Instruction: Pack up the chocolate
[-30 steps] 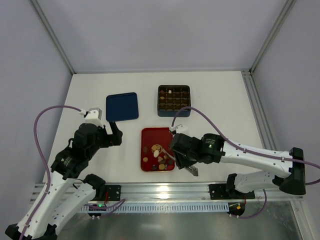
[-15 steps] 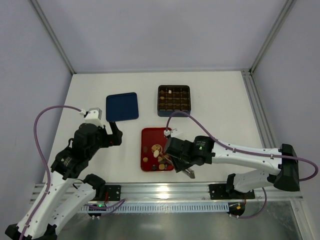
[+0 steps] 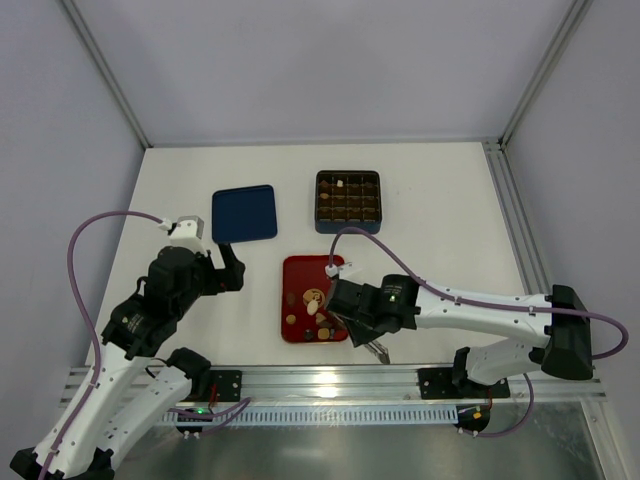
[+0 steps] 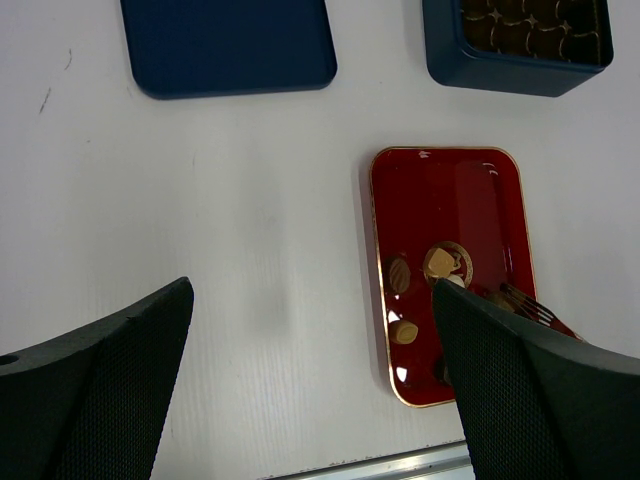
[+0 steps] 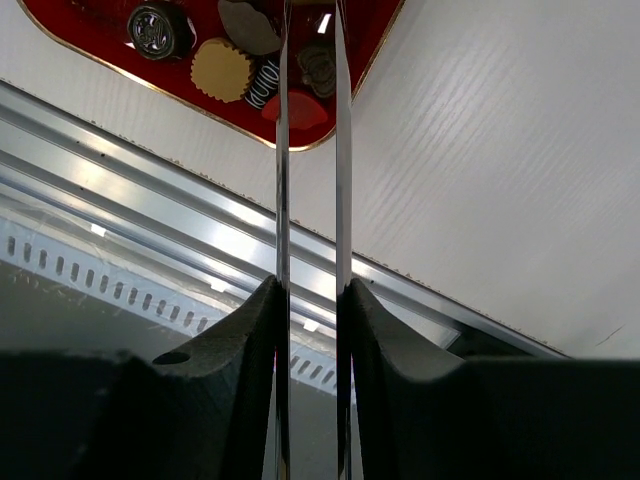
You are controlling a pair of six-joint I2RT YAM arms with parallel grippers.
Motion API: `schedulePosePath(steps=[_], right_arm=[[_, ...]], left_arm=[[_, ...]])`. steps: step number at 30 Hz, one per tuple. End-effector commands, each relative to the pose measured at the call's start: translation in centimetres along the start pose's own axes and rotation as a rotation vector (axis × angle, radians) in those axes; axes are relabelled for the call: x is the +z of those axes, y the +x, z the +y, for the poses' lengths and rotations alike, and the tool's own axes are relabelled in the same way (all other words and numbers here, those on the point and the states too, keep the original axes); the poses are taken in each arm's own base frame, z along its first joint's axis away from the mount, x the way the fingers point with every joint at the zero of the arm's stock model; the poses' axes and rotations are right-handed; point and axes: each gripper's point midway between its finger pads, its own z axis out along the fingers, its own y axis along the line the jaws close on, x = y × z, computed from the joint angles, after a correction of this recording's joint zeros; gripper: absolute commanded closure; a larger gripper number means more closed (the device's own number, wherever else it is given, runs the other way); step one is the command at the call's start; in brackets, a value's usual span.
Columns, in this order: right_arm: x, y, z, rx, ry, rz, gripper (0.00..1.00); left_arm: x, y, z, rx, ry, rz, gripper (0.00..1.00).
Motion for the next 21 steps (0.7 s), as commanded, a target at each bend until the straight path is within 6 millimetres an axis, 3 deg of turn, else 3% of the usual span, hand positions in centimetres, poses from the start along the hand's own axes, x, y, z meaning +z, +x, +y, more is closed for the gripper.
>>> schedulePosePath(steps=[1, 16, 21], right_arm=[[-0.5, -1.1, 0.7, 0.018, -0.018, -0.048, 0.68], [-3.8, -5.8, 0.2, 0.026, -0.013, -0.176, 0.71], [-5.1, -9.3, -1.6, 0.054, -0.011, -0.241, 0.71]], left_arm=[[-0.1, -0.6, -0.2, -0.012, 0.010, -0.031, 0.00], [-0.2, -0.7, -0.2, -0.014, 0.010, -0.038, 0.00], [-0.2, -0.6, -0.2, -0.014, 0.012, -0.036, 0.00]])
